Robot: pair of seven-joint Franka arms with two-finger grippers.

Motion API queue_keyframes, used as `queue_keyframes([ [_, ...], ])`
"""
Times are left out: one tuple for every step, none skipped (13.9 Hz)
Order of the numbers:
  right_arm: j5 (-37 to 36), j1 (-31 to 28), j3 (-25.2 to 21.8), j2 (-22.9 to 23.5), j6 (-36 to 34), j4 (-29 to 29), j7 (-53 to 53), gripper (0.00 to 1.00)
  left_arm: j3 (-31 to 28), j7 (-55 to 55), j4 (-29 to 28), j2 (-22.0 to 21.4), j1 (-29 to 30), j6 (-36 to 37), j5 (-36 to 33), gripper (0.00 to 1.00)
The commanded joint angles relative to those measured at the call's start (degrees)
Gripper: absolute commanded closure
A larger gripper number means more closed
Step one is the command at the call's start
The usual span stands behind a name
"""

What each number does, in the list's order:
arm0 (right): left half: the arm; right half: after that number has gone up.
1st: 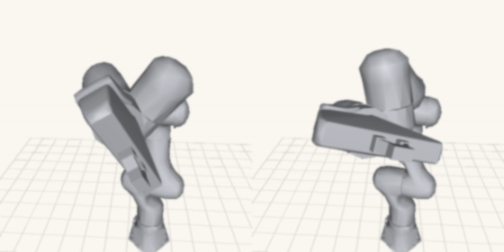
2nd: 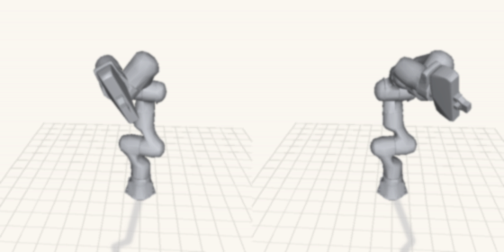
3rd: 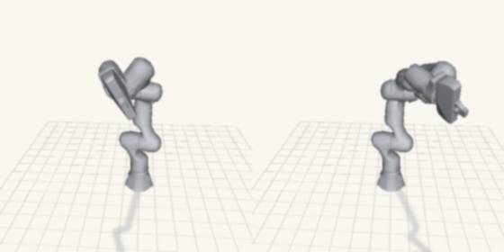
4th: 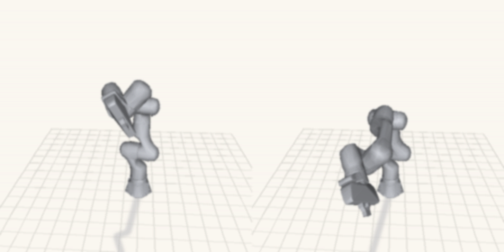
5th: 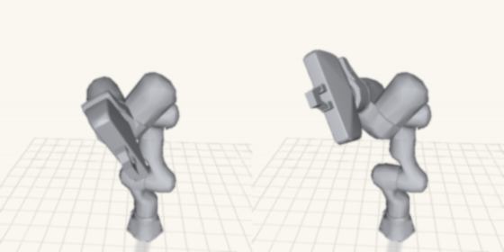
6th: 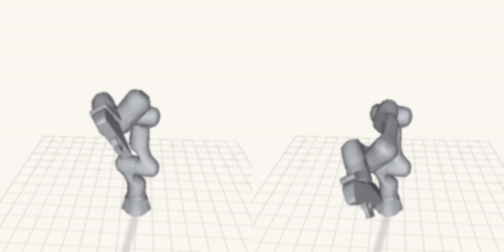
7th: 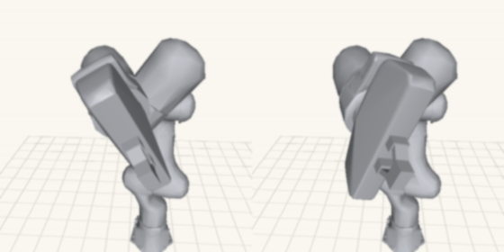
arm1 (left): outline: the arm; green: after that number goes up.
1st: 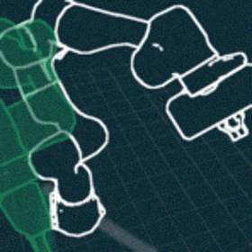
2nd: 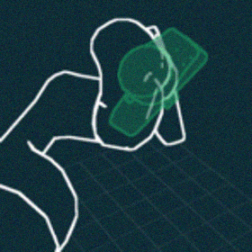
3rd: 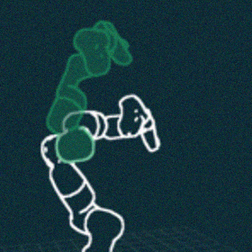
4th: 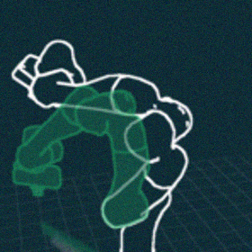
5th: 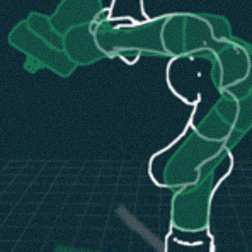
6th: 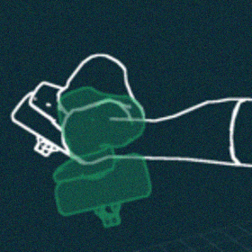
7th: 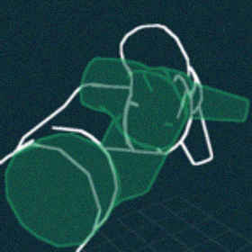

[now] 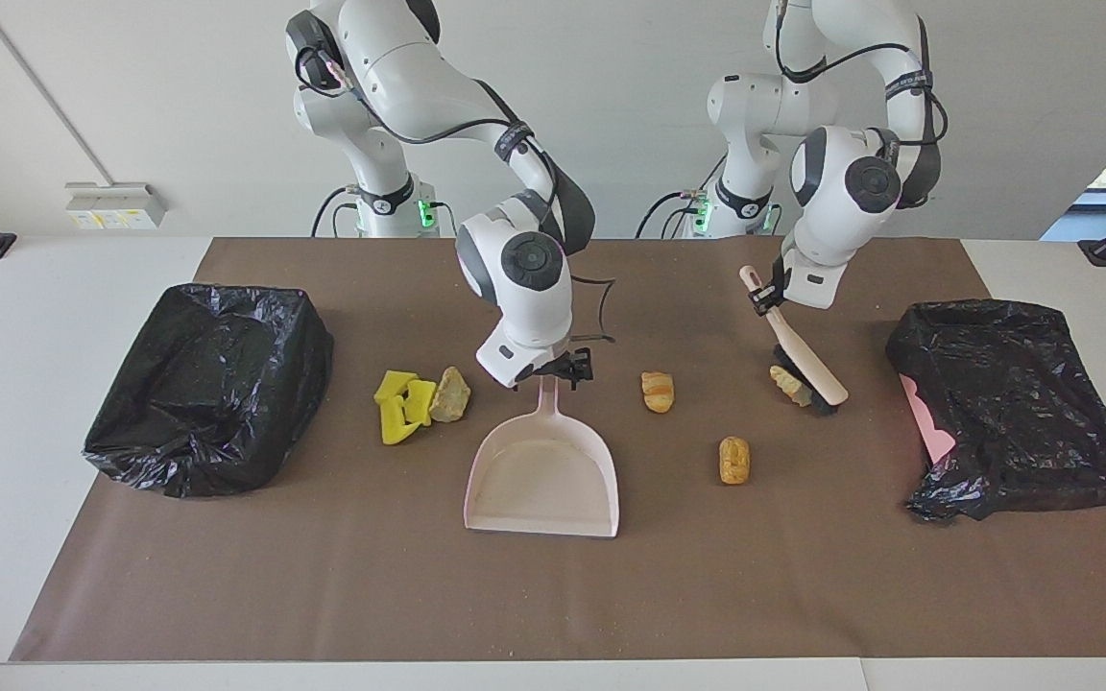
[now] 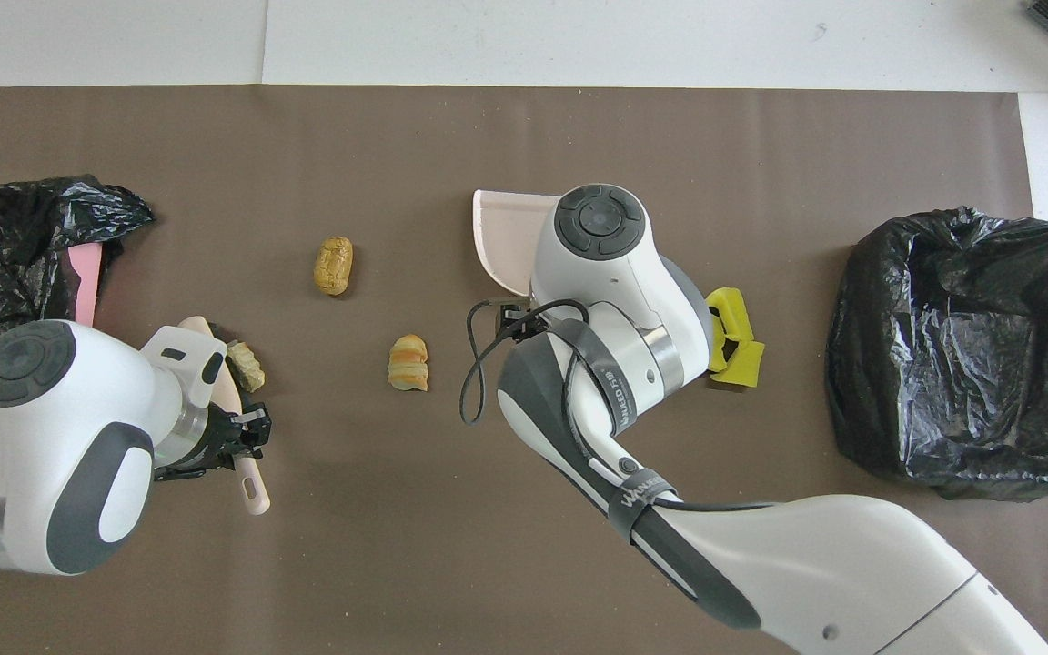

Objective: Sweep and dump trash in bin
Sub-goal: 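Grasp the brush with the left gripper while the right gripper lifts the dustpan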

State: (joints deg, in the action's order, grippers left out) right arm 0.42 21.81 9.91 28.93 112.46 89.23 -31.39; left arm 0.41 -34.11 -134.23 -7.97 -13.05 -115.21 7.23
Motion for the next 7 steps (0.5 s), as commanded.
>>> queue_keyframes([
  [0.3, 0.1, 0.1, -2.1, -0.2, 2.4, -1.6, 0.0, -0.6, 1.0, -0.3, 0.2, -3.2, -4.3, 5.8, 1.0],
  [0.3, 0.1, 0.1, -2.2, -0.3, 2.5, -1.6, 0.07, -0.3, 1.4, -0.1, 0.9, -4.9, -5.9, 7.0, 1.0],
  [0.3, 0.0, 0.1, -2.2, -0.3, 2.7, -1.5, 0.27, -0.5, 2.5, 0.2, 1.1, -6.8, -7.0, 7.1, 1.0],
  [0.4, -0.1, 0.1, -2.2, -0.3, 2.7, -1.5, 0.57, -0.3, 2.8, 0.6, 1.4, -7.5, -7.6, 7.8, 1.0],
  [0.7, -0.1, 0.2, -2.2, -0.3, 2.7, -2.1, 0.99, -0.3, 3.6, 1.0, 1.5, -7.6, -7.7, 8.2, 1.0],
  [1.1, 0.1, 0.1, -2.2, -0.3, 2.6, -4.5, 1.0, -0.3, 6.7, 1.4, 1.9, -8.0, -7.4, 8.2, 1.0],
  [1.1, 0.0, 0.1, -2.2, -0.3, 2.6, -5.3, 1.0, -0.3, 10.3, 2.0, 2.0, -8.9, -6.5, 8.3, 1.0],
])
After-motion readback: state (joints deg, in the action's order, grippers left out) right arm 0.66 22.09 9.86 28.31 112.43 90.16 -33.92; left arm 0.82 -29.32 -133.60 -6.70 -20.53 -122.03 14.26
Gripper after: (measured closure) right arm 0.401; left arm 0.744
